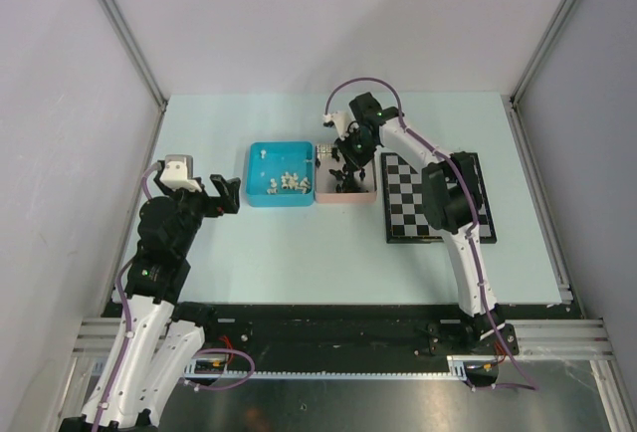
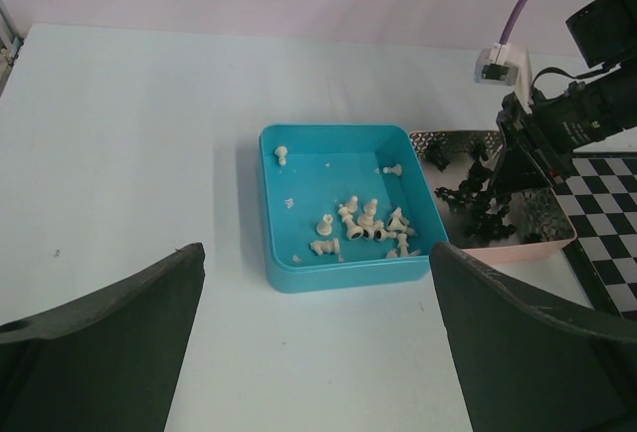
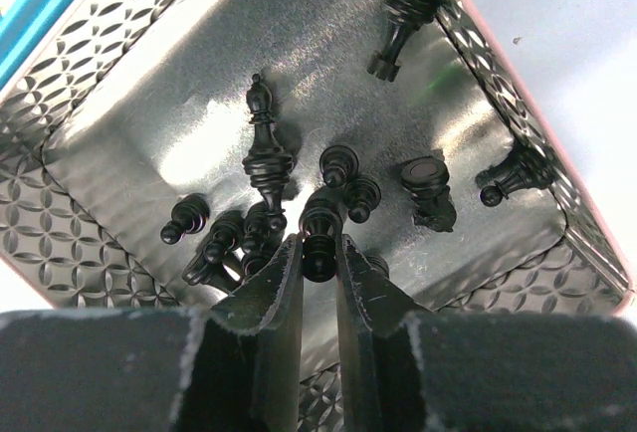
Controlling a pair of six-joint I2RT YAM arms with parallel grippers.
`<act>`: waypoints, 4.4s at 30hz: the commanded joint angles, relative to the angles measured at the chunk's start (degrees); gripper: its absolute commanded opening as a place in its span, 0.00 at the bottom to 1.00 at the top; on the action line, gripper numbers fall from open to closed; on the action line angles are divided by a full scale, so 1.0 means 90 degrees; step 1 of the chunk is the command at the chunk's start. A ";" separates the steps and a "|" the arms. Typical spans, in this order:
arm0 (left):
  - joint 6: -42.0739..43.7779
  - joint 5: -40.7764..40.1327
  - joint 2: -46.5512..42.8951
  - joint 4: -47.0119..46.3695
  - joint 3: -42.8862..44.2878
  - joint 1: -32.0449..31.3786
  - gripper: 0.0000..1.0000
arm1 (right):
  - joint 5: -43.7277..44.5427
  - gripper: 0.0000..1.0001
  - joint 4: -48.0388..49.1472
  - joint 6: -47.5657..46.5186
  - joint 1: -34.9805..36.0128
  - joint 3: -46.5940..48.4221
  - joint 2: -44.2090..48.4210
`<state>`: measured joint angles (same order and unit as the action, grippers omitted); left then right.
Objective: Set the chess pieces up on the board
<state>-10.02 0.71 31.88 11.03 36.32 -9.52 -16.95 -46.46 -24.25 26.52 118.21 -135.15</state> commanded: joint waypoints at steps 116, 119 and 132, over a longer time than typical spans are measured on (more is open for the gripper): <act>-0.1151 0.2255 0.1982 -0.0151 0.1051 -0.0357 1.00 | -0.2666 0.83 0.1304 -0.0090 -0.3132 -0.6641 0.7039; -0.1250 0.1739 0.2520 -0.0132 0.1432 -0.1176 0.98 | -0.2921 0.86 0.1080 -0.0166 -0.3171 -0.6650 0.7029; -0.0889 -0.0020 0.7168 0.1547 0.5503 -0.3062 0.70 | -0.3255 0.93 0.0982 -0.0138 -0.3299 -0.6680 0.6901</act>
<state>-19.44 4.82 89.47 19.53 75.66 -34.72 -45.65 -38.09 -26.15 -4.01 56.71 -73.12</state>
